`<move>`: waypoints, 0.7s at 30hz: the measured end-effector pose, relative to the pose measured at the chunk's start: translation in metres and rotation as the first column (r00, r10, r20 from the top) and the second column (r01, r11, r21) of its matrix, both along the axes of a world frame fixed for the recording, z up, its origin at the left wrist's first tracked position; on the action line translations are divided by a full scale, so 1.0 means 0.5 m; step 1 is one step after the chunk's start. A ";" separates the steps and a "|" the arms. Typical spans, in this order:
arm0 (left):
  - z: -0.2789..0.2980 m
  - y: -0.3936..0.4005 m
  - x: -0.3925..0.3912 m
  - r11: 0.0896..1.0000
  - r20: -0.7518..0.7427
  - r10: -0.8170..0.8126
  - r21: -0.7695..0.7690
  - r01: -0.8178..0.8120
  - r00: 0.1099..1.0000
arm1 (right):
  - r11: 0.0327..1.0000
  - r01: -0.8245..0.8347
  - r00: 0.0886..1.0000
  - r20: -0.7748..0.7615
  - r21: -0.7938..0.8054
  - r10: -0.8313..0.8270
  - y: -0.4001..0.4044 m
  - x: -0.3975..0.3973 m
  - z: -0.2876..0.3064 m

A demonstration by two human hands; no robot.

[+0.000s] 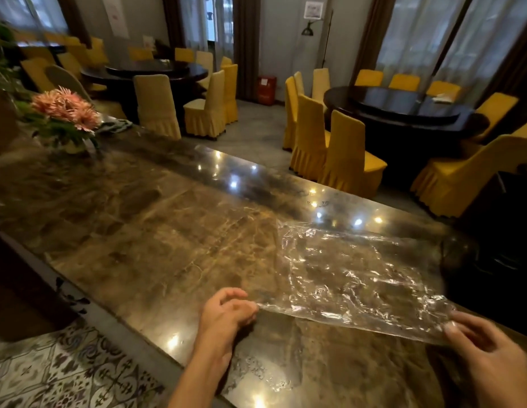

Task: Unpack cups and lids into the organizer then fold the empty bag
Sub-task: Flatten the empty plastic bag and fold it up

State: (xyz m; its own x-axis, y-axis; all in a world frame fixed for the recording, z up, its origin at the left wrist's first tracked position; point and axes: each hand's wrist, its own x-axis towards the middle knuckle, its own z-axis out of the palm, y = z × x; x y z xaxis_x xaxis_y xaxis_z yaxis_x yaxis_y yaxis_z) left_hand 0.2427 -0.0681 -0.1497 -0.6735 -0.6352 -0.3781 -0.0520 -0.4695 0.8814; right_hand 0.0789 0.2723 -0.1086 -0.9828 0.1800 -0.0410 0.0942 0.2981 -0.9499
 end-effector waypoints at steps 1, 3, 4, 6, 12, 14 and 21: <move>0.003 0.024 0.000 0.999 -0.017 0.012 0.040 -0.011 1.000 | 0.998 0.044 0.999 -0.013 0.043 -0.043 -0.006 -0.006 0.007; 0.006 0.074 -0.004 0.987 -0.032 0.109 0.121 -0.105 0.993 | 0.973 0.189 0.980 -0.093 0.129 -0.178 -0.019 0.003 0.023; 0.007 0.099 -0.004 0.975 -0.018 0.167 0.152 -0.162 0.986 | 0.960 0.250 0.962 -0.142 0.125 -0.232 -0.033 0.024 0.032; 0.014 0.148 0.000 0.962 0.012 0.199 0.190 -0.198 0.980 | 0.970 0.230 0.966 -0.140 0.082 -0.218 -0.071 0.090 0.026; 0.057 0.277 0.036 0.952 0.073 -0.288 0.128 0.278 0.955 | 0.781 -0.236 0.791 0.352 -0.578 0.500 -0.197 0.276 -0.022; 0.061 0.276 0.043 0.889 0.076 -0.455 0.098 0.448 0.887 | 0.777 -0.158 0.825 0.351 -0.609 0.443 -0.187 0.276 -0.026; 0.037 0.121 -0.025 0.979 0.067 -0.176 -0.096 0.182 0.982 | 0.759 -0.005 0.825 0.426 -0.651 0.371 -0.161 0.268 -0.036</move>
State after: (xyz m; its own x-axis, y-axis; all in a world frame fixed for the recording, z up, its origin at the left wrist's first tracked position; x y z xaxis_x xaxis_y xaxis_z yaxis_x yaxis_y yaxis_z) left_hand 0.2303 -0.0073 -0.1314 -0.7585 -0.5436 -0.3594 -0.1794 -0.3561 0.9171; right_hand 0.2130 0.1919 -0.1267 -0.7888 -0.2497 -0.5617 0.6127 -0.2463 -0.7510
